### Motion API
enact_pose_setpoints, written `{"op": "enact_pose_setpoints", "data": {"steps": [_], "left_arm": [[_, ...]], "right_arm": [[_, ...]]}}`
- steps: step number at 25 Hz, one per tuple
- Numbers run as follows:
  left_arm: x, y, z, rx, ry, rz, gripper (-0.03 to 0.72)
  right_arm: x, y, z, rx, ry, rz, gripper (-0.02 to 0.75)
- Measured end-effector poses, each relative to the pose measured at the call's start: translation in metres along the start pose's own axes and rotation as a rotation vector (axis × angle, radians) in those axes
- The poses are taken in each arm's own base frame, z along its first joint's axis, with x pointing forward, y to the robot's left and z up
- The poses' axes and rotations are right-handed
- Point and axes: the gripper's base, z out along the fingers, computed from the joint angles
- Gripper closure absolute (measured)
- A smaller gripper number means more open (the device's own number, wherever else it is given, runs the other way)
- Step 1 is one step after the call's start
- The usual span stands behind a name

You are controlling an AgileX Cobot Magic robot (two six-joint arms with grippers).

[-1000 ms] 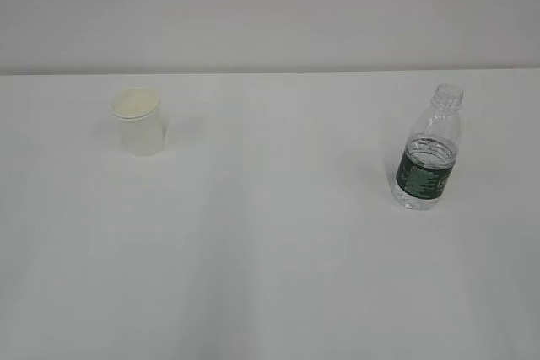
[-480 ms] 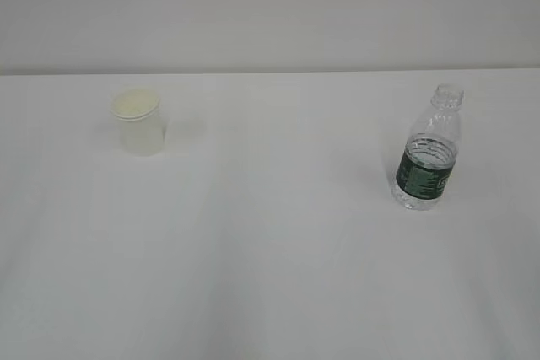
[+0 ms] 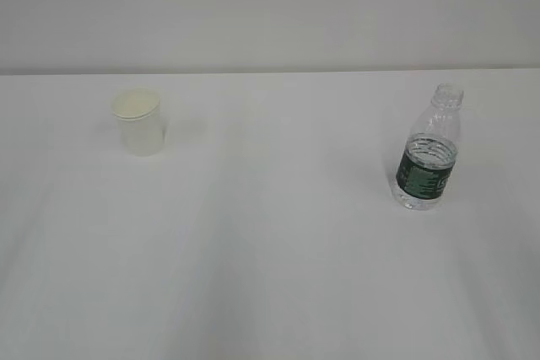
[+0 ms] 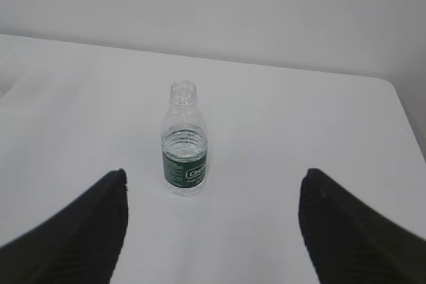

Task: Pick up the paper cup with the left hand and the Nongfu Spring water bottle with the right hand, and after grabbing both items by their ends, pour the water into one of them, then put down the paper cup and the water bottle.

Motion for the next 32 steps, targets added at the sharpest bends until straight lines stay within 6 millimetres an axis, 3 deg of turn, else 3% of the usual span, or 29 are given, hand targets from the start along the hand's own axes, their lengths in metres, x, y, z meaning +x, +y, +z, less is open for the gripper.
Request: {"op": "enact_pose_setpoints", "data": {"steps": [13, 25, 32], "left_arm": [[-0.002, 0.004, 0.061, -0.024, 0.128, 0.014, 0.131], [-0.004, 0.006, 0.092, -0.029, 0.103, 0.013, 0.131], [0.020, 0.008, 0.106, -0.033, 0.092, 0.000, 0.131]], "right_arm": [[-0.010, -0.001, 0.017, 0.003, -0.043, -0.024, 0.143], [-0.002, 0.002, 0.040, -0.010, -0.072, -0.009, 0.142], [0.008, 0.004, 0.058, -0.017, -0.020, -0.012, 0.143]]}}
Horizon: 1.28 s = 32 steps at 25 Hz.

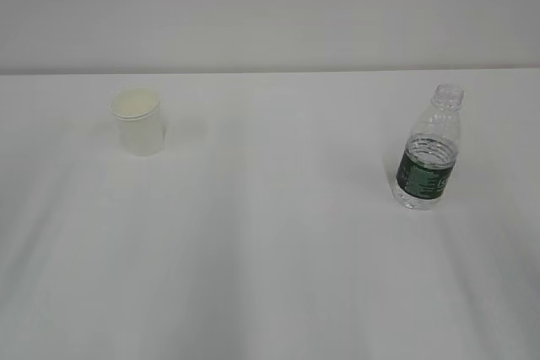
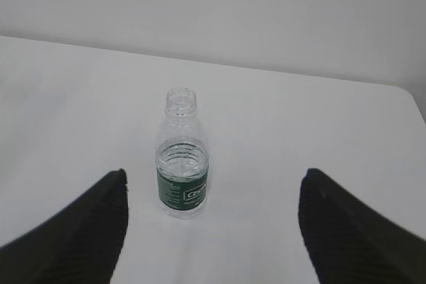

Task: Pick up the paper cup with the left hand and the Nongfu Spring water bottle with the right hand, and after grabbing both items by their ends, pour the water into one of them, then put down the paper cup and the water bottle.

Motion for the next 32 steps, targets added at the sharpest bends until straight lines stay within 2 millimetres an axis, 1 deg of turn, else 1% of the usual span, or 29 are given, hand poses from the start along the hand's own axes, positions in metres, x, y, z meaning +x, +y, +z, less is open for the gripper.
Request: {"op": "enact_pose_setpoints", "data": {"steps": [5, 9, 13, 17, 21, 24, 28, 32], "left_arm": [[0.009, 0.001, 0.003, -0.003, -0.076, -0.011, 0.131], [0.008, 0.001, 0.003, -0.004, -0.099, -0.012, 0.142], [0.009, 0.001, 0.007, -0.005, -0.089, -0.012, 0.167], [0.013, 0.002, 0.015, -0.007, -0.056, -0.013, 0.177], [0.017, -0.006, 0.025, 0.026, -0.028, 0.005, 0.181], [0.023, -0.014, 0.035, 0.056, 0.012, 0.023, 0.183], [0.027, -0.022, 0.043, 0.089, 0.027, 0.043, 0.183], [0.039, -0.026, 0.042, 0.107, -0.018, 0.033, 0.183]], "right_arm": [[0.000, 0.000, 0.009, 0.001, -0.006, -0.012, 0.143], [-0.001, 0.000, 0.016, 0.001, -0.007, -0.021, 0.143], [-0.002, 0.000, 0.025, 0.001, -0.007, -0.025, 0.143], [-0.002, 0.000, 0.034, 0.000, 0.000, -0.028, 0.145], [-0.003, 0.002, 0.043, -0.012, -0.008, -0.044, 0.145], [-0.003, 0.011, 0.050, -0.061, -0.012, -0.089, 0.145], [0.007, 0.021, 0.063, -0.108, 0.004, -0.109, 0.146], [0.019, 0.024, 0.070, -0.113, -0.007, -0.064, 0.146]]}}
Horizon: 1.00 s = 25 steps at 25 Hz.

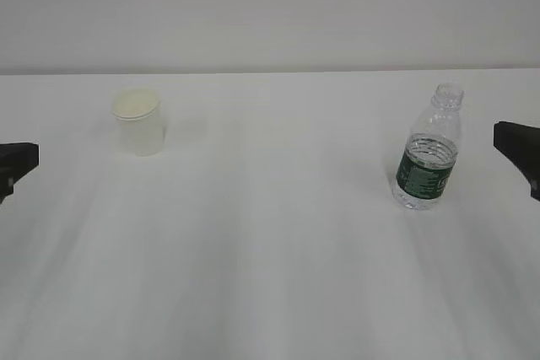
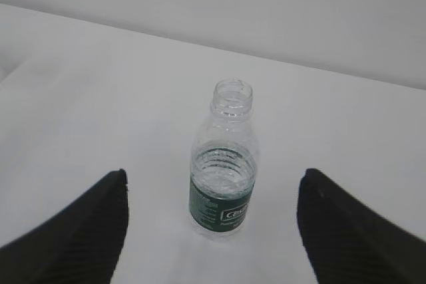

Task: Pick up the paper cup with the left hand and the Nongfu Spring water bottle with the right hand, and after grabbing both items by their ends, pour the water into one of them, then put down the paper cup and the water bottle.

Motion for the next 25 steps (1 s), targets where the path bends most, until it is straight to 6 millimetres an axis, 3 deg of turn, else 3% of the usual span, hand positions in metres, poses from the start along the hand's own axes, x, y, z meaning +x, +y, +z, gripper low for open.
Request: {"op": "enact_pose_setpoints", "data": {"steps": [7, 14, 25], "left_arm": [[0.016, -0.008, -0.004, 0.035, -0.074, -0.001, 0.183], [0.023, -0.015, -0.006, 0.073, -0.080, 0.015, 0.183], [0.076, -0.017, -0.025, 0.134, -0.113, -0.053, 0.183]], "right_arm": [[0.004, 0.001, 0.008, 0.001, -0.020, 0.035, 0.146], [0.025, 0.005, 0.014, -0.006, -0.042, 0.119, 0.146], [0.060, 0.017, 0.013, -0.073, -0.013, 0.175, 0.146]]}}
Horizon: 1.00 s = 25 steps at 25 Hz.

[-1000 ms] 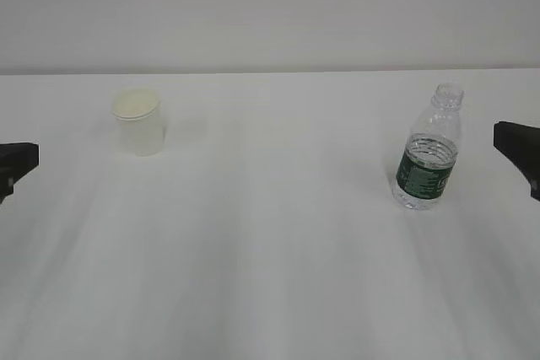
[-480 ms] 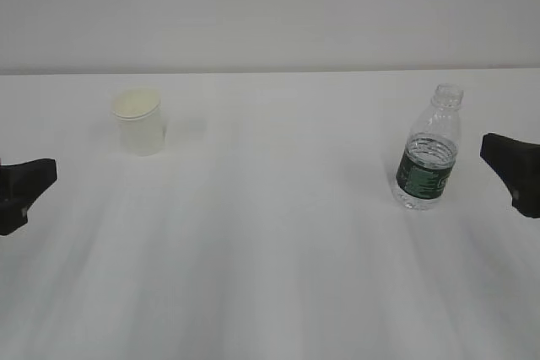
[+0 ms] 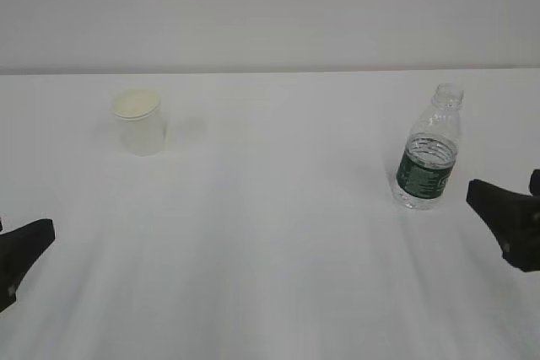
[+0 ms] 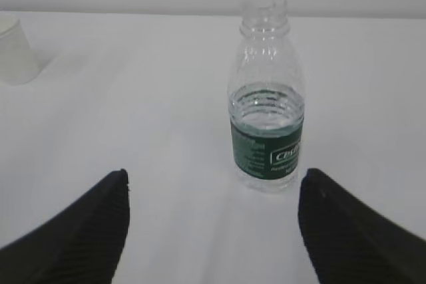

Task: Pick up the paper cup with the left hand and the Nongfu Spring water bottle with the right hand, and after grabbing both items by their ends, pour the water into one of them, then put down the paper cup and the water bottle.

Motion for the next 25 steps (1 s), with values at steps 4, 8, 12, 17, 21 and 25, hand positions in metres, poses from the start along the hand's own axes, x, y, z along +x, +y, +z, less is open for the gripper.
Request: {"op": "enact_pose_setpoints", "data": {"steps": [4, 8, 12, 17, 21, 25], "left_arm": [[0.001, -0.002, -0.002, 0.033, -0.022, -0.001, 0.183], [0.001, -0.005, -0.002, 0.067, -0.020, 0.019, 0.183], [0.002, -0.006, -0.002, 0.078, -0.010, 0.024, 0.183], [0.008, -0.007, 0.003, 0.084, 0.028, 0.036, 0.183], [0.012, -0.007, 0.008, 0.086, 0.038, 0.037, 0.183], [0.013, -0.007, 0.013, 0.096, 0.007, 0.035, 0.183]], "right_arm": [[0.019, 0.001, -0.006, -0.010, 0.026, 0.032, 0.146], [0.034, 0.003, -0.014, -0.021, 0.029, 0.050, 0.146], [0.039, 0.004, -0.017, -0.033, 0.019, 0.050, 0.146], [0.038, 0.005, -0.017, -0.044, 0.008, 0.038, 0.147], [0.038, 0.005, -0.017, -0.039, -0.001, 0.034, 0.147], [0.039, 0.003, -0.014, -0.027, 0.005, 0.016, 0.147]]}}
